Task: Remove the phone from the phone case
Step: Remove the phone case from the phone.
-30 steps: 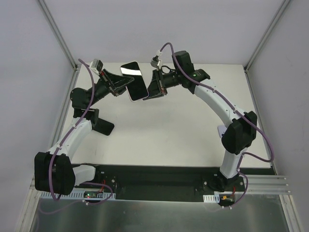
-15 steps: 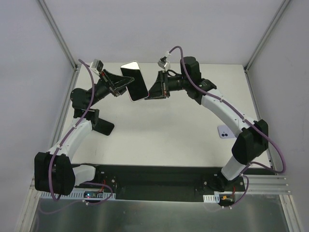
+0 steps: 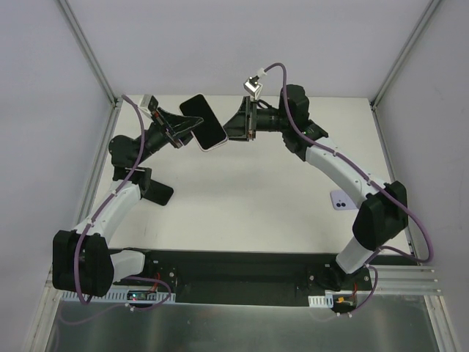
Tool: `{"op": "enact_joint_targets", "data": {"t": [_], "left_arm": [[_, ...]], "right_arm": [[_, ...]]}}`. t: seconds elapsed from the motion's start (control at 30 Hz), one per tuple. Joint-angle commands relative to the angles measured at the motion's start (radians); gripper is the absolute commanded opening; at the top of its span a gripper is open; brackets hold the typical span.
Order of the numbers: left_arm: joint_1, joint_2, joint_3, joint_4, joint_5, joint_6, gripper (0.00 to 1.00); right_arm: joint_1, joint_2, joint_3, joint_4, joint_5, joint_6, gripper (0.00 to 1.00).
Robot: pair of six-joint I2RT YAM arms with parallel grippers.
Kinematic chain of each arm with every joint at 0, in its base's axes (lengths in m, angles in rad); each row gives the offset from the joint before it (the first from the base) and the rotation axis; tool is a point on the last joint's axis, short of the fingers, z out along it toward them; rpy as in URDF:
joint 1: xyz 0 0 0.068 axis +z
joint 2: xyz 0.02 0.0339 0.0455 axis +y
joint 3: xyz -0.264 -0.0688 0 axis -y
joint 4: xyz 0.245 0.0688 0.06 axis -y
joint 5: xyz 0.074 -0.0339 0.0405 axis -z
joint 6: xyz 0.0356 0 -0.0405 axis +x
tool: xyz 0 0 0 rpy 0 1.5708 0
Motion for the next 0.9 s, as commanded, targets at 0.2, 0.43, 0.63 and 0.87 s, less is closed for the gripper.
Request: {"op": "enact_joint_targets", "data": {"t": [0.2, 0.43, 0.63, 0.87], "left_arm": [[-0.096, -0.086, 0.001, 0.220, 0.237, -0.236, 0.00], [-0.104, -0.098, -0.003, 0.073, 0.274, -0.091, 0.00], [-0.104, -0.107, 0.012, -0.098, 0.302, 0.074, 0.00], [-0.103, -0.098, 0.035, -0.222, 0.317, 0.204, 0.46]], "right_arm": [[0.043, 0.102, 0.057, 0.183, 0.279, 0.105, 0.38], [0.100, 0.117, 0.066, 0.183, 0.275, 0.101, 0.23], [0.074, -0.007, -0.031, 0.094, 0.331, 0.017, 0.01], [0.032, -0.171, -0.164, -0.087, 0.459, -0.121, 0.01]]}}
